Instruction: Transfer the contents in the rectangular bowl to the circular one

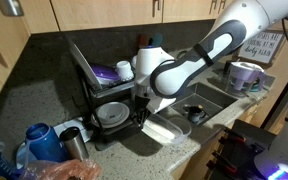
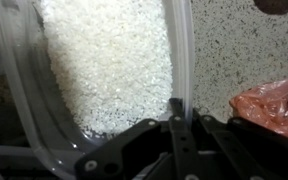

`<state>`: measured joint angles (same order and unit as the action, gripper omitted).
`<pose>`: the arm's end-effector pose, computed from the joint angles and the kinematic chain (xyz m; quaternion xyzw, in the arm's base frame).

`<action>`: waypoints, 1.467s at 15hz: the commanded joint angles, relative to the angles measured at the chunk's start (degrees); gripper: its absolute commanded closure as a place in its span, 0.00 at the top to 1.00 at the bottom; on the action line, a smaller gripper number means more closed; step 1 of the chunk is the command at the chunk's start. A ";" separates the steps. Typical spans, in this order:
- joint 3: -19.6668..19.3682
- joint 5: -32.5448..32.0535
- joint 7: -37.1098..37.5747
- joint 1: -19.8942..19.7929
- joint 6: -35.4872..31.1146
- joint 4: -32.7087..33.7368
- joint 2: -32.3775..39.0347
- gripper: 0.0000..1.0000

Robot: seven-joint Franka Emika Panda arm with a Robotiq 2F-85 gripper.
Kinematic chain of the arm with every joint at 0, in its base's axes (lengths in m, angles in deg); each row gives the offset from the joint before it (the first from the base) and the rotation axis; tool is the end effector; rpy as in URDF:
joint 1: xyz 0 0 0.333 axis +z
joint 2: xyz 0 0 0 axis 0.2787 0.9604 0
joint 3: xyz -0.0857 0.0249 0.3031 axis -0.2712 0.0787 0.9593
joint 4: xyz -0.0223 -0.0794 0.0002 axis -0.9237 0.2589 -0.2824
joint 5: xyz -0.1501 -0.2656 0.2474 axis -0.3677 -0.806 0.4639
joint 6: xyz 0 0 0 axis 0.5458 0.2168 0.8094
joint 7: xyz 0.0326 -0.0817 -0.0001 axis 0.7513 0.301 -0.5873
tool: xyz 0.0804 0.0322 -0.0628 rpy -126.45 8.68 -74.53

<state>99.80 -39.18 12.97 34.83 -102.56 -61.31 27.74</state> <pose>0.5050 0.2776 0.3252 -0.9962 0.0089 -0.0210 0.0844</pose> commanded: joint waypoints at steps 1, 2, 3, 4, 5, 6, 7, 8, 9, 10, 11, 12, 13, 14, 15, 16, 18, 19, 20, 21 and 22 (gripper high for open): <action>1.48 7.83 -6.54 -3.71 -2.39 -4.96 -4.98 0.01; 1.63 10.56 -8.83 -4.51 -2.70 -5.68 -5.67 0.01; 1.61 12.80 -10.58 -5.16 -3.14 -6.35 -5.92 0.01; 1.59 15.06 -12.60 -5.80 -3.31 -7.02 -6.35 0.01; 1.53 17.06 -14.30 -6.35 -3.48 -7.61 -6.72 0.01; 1.48 19.37 -16.37 -6.97 -4.08 -8.51 -7.29 0.01; 1.43 21.47 -18.08 -7.48 -4.63 -9.18 -7.82 0.01; 1.36 23.64 -19.83 -7.95 -5.76 -10.03 -8.44 0.01; 1.33 25.75 -21.52 -8.33 -6.73 -10.77 -9.03 0.01; 1.31 27.95 -23.31 -8.68 -7.72 -11.46 -9.58 0.01; 1.16 30.20 -24.99 -8.99 -8.42 -12.23 -10.36 0.01; 1.00 32.17 -26.53 -9.13 -9.03 -12.90 -11.14 0.01; 0.77 33.94 -27.98 -9.32 -9.49 -13.50 -11.88 0.01; 0.52 35.19 -29.07 -9.36 -9.74 -14.01 -12.66 0.01; 0.23 36.01 -29.87 -9.40 -10.02 -14.54 -13.39 0.01; 0.02 36.58 -30.45 -9.45 -10.29 -15.04 -14.16 0.01; -0.41 36.34 -30.58 -9.42 -11.22 -16.18 -15.69 0.01; -0.65 36.05 -30.40 -9.38 -11.72 -16.82 -16.53 0.01; -0.85 36.07 -30.42 -9.28 -12.12 -17.39 -17.25 0.01; -1.02 36.07 -30.62 -9.17 -12.74 -18.09 -18.08 0.01; -1.11 36.24 -30.80 -8.99 -13.63 -18.75 -18.70 0.01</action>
<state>99.06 -4.36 -16.13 25.43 -113.73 -76.55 13.23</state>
